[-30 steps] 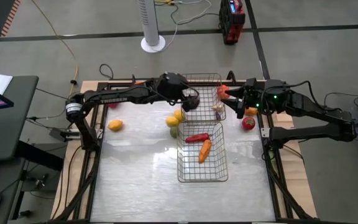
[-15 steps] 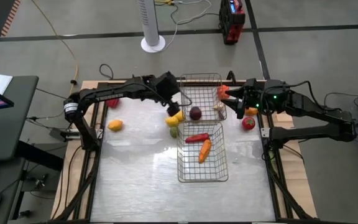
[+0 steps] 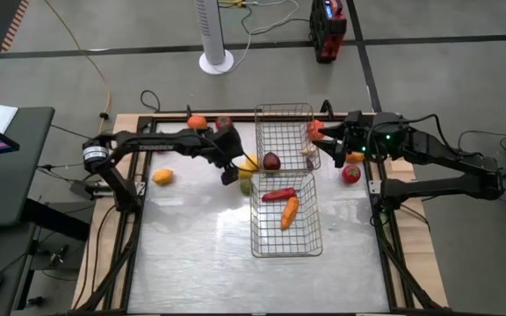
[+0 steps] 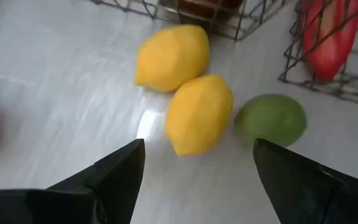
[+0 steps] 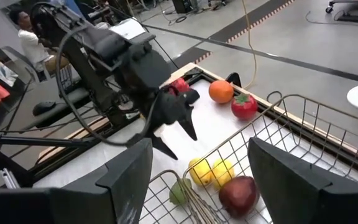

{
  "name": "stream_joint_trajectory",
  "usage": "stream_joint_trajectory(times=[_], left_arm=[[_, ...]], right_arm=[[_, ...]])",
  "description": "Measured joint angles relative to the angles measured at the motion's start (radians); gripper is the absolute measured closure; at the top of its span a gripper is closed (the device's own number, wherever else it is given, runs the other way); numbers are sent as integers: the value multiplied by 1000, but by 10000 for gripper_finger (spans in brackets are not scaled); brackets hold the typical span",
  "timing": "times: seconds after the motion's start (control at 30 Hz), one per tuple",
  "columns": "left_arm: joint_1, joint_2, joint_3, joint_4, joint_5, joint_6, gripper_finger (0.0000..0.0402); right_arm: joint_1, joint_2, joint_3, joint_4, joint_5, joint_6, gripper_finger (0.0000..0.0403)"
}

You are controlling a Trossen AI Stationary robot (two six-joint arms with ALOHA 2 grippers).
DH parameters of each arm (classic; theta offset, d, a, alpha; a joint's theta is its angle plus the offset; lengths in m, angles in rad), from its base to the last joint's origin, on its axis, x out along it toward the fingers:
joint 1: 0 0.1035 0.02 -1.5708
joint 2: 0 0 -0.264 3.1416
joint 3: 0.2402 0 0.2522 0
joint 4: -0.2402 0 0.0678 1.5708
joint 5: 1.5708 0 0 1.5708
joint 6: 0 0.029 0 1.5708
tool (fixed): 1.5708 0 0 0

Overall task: Sort produce into baskets
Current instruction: Put the middle yellow lemon into the top wire basket

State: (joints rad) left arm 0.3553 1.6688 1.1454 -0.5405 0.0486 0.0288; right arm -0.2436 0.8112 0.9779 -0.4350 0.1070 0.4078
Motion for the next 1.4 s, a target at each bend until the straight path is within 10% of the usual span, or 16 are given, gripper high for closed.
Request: stream_joint_trajectory(times=[0.53, 1.4], left_arm=[[-1, 1, -266, 533, 14, 132, 118], [-8, 2, -398, 761, 70, 6, 147]], right_arm=[[0, 0, 0, -44, 32, 75, 112], [0, 0, 0, -43, 53, 90, 112]])
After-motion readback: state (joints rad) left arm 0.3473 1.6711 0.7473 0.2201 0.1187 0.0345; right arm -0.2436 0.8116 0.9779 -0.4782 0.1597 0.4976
